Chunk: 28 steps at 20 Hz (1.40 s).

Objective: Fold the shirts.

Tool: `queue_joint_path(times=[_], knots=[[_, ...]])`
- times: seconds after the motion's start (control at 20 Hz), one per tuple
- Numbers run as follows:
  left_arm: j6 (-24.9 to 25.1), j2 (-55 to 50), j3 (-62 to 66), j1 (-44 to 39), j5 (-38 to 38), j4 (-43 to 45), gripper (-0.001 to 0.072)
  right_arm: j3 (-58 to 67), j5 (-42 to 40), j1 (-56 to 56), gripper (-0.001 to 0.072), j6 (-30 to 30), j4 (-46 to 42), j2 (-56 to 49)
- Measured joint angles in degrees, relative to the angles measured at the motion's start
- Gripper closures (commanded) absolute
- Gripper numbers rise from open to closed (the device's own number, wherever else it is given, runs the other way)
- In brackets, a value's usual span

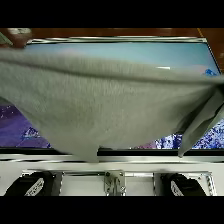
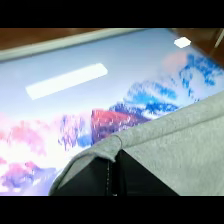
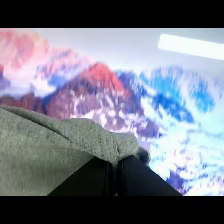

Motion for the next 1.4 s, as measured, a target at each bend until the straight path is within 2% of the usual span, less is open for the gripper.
queue_joint_path(times=[0.15,0.3,0.4,0.55,0.8,1.0,1.05,1.1,1.15,1.2,1.35,1.4], knots=[[-0.87,1.05,-9.14,0.0,-5.35,2.75,0.0669,-7.65,6.58,0.0,0.0654,1.01,0.9,-1.68],[-1.25,1.31,-23.63,0.0,-6.1,4.46,0.0669,-21.55,5.44,0.0,0.0654,1.44,2.14,-3.56],[-1.25,0.66,-34.23,0.0,-1.77,4.79,0.0669,-30.73,-1.36,0.0,0.0654,1.62,2.47,-6.38],[-1.2,-3.52,-45.33,0.0,8.96,4.83,0.0668,-37.9,-15.17,-0.02,0.0654,1.68,3.32,-14.14],[2.1,-17.18,-50.95,0.0,30.1,-2.08,0.0668,-37.22,-39.21,-0.02,0.0654,2.08,5.53,-29.97],[3.54,-28.35,-51.95,0.02,40.92,-10.82,0.0666,-35.3,-51.12,-0.02,0.0645,4.63,9.4,-38.45],[3.63,-30.64,-52.09,0.02,42.18,-13.18,0.0644,-35.12,-52.63,-0.02,0.059,5.49,10.45,-39.85],[3.78,-32.76,-52.11,0.02,42.69,-15.37,0.0485,-34.97,-53.72,-0.02,0.037,6.01,11.69,-41.0],[3.89,-34.42,-52.17,0.02,42.88,-17.27,0.0274,-34.84,-54.6,-0.02,0.0147,6.56,12.85,-41.79],[3.96,-35.78,-52.22,0.09,42.66,-18.73,0.0164,-34.73,-55.15,-0.07,0.0122,6.67,14.08,-42.29],[4.22,-37.66,-50.95,2.47,37.48,-20.68,0.0187,-33.55,-53.02,-0.94,0.0122,5.11,16.0,-41.31],[4.26,-37.9,-49.81,4.11,34.07,-20.24,0.0264,-32.74,-50.97,-1.77,0.0122,3.89,15.21,-40.15]])
